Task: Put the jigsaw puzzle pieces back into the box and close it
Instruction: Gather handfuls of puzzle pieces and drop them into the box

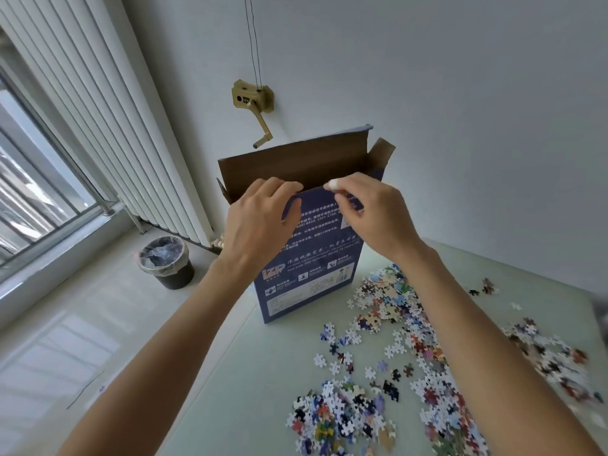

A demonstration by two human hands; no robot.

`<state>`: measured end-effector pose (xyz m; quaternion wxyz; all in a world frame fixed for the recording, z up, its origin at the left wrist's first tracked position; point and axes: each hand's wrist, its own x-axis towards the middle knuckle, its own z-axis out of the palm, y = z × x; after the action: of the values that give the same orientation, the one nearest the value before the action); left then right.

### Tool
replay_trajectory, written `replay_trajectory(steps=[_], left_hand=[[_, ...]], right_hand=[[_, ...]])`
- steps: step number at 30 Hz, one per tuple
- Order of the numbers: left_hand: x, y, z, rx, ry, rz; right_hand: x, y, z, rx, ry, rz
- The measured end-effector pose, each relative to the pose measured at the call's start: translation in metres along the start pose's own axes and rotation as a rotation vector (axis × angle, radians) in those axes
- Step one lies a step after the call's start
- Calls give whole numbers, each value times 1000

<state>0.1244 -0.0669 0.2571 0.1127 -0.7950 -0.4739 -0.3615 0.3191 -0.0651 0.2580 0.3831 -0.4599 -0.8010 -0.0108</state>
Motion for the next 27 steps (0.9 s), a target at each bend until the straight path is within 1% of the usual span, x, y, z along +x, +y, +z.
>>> replay_trajectory(steps=[2,4,5,7,9,13,15,18,20,21,24,25,27], left_hand=[[-18,10,2,-41,39,112],[-42,19,9,-131,-18,186],[-54,23,13,-184,-70,191],[-85,32,23,-278,-208,148],[-120,40,33,-328,-360,62],[-194,56,55,-366,-729,-106],[-229,60,61,-394,-860,-171],[-282,70,64,-437,-975,-199],[-311,74,65,-373,-1027,-183],[-323,76,64,-324,-1056,-201],[-353,85,59,-234,-1153,-350],[-363,90,56,-218,-1180,-366],[-383,99,54,-176,-1209,-329]], right_hand=[[-40,-3,-1,-45,-4,26],[-86,-5,3,-47,-62,91],[-106,-6,6,-39,-96,131],[-153,-9,12,-34,-159,227],[-201,-14,15,-40,-241,359],[-293,-25,20,-39,-478,636],[-329,-31,18,-36,-576,718],[-382,-46,9,13,-658,807],[-411,-57,5,28,-680,825],[-422,-62,4,17,-696,818],[-447,-80,12,-11,-761,839],[-454,-87,17,-16,-785,860],[-463,-100,28,-58,-840,902]])
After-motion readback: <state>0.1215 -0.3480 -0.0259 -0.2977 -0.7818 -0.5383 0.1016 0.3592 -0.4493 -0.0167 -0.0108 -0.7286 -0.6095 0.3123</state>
